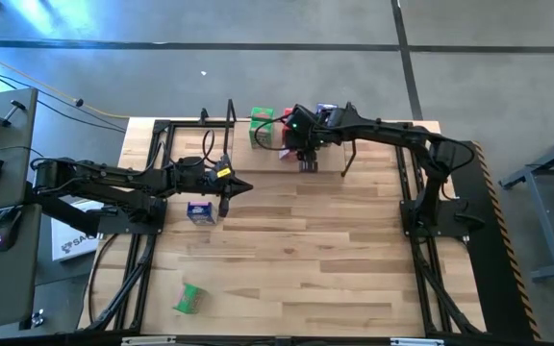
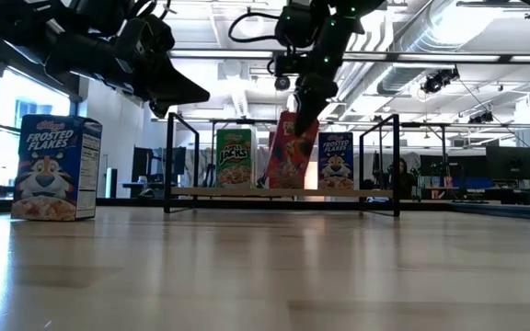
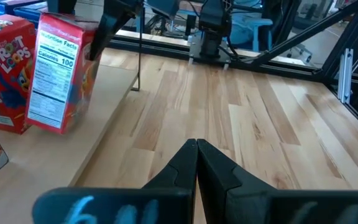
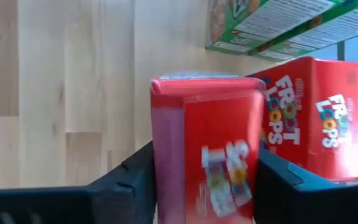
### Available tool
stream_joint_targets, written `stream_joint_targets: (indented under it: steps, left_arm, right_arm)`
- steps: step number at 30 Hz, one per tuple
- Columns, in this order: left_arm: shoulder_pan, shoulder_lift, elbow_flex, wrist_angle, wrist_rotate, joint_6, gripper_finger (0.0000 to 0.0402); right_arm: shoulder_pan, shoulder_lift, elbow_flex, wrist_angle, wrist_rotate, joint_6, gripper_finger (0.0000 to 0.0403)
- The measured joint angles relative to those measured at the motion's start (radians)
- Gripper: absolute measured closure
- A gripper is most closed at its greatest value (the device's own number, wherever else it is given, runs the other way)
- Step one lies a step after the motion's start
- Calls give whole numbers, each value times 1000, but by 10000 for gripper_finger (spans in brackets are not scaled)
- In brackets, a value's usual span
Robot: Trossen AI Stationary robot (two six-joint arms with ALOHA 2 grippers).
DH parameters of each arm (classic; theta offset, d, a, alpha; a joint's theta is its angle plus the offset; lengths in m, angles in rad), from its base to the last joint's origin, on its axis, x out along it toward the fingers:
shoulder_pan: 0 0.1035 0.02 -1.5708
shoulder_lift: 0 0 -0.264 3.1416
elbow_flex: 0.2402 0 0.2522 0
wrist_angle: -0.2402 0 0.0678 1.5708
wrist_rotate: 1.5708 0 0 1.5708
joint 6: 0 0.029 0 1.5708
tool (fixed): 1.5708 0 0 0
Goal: Stack cereal on shelf
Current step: Put the red cereal box on the shelf aligned with the other red cereal boxes
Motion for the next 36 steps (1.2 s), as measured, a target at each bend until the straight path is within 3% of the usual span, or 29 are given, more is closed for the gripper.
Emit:
stream_joint_targets:
  steps: [5,10,14,19,22,26,36]
  left_arm:
    - [-1,0,0,0,6,-8,399]
    - [-1,0,0,-1,8,-9,399]
    - [-1,0,0,-1,8,-9,399]
    - [-1,0,0,-2,7,-9,399]
    - [-1,0,0,-4,7,-7,399]
    - [-1,0,0,-2,7,4,399]
    - [-1,0,0,-7,7,1,399]
  right_arm:
    - [0,-2,0,15,34,19,199]
    - [0,-4,28,14,53,26,195]
    - [11,-4,109,-15,70,12,194]
    - [51,-8,267,-195,134,45,201]
    - [44,-8,276,-299,91,128,224]
    - [28,-7,167,-322,70,205,271]
    - [29,-5,-126,-26,35,286,383]
